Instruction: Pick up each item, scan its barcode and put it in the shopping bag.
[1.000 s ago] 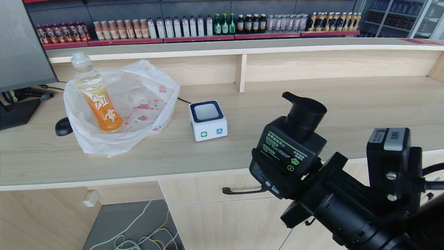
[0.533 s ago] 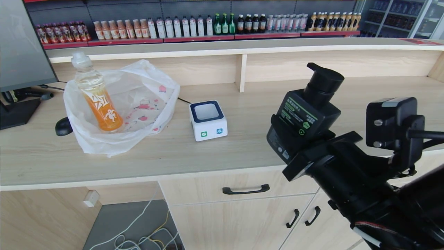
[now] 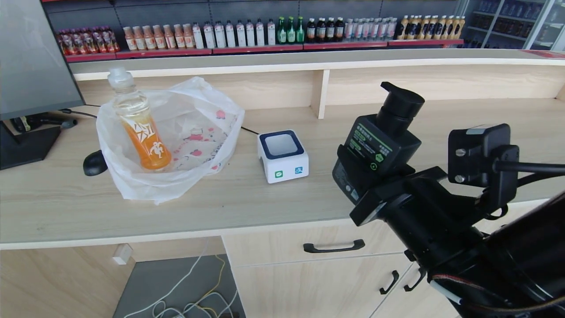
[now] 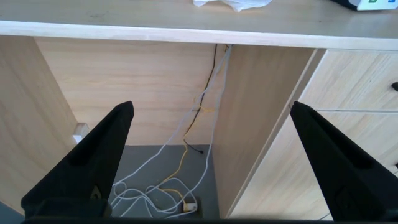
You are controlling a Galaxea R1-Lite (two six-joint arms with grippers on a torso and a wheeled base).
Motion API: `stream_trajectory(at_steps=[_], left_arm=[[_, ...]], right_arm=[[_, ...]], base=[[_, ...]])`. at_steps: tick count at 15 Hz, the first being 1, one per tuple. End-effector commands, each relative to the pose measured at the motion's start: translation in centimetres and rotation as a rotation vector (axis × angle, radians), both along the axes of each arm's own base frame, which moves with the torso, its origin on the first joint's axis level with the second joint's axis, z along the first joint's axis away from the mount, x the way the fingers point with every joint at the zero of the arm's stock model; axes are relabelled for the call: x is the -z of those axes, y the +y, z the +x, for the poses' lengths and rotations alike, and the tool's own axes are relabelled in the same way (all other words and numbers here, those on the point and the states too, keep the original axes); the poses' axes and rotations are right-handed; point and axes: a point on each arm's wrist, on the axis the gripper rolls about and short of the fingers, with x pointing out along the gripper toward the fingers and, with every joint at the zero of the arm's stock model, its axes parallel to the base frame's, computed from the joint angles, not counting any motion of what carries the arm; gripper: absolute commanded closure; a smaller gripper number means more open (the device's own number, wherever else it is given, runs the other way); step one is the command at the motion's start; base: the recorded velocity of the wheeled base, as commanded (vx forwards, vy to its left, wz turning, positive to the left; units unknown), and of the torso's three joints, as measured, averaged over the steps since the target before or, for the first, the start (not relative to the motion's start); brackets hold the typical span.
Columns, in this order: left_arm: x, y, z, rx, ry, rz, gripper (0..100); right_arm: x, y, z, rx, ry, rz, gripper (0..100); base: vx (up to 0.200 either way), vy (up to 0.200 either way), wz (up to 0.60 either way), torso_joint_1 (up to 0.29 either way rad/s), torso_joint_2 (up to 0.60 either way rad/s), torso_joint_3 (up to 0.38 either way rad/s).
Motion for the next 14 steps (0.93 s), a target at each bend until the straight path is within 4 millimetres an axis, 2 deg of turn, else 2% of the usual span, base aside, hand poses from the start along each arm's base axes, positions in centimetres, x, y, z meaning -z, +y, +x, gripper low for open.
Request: stream_trajectory(at_steps=[1, 4, 10, 14], left_arm=[[0.0, 0.0, 0.0, -0.001, 0.000, 0.001, 0], [0.0, 0.0, 0.0, 0.001, 0.000, 0.001, 0], [0.0, 0.0, 0.0, 0.001, 0.000, 0.001, 0], [0.0, 0.0, 0.0, 0.001, 0.000, 0.001, 0]], right_arm=[[-0.5, -0.5, -0.4, 0.000, -0.011, 0.014, 100], [-0.2, -1.1, -0.9, 0.000, -0.001, 0.000, 100], [-1.1, -2.6, -2.0, -0.003, -0.024, 0.029, 100], [-1.1, -3.3, -2.8, -0.008, -0.024, 0.028, 100]], base=[[0.000, 0.200, 0.00, -0.017, 0.00, 0.007], [0.000, 0.200, 0.00, 0.001, 0.00, 0.006], [0.000, 0.200, 0.00, 0.002, 0.00, 0.002], [0.000, 0.000, 0.00, 0.000, 0.00, 0.000]])
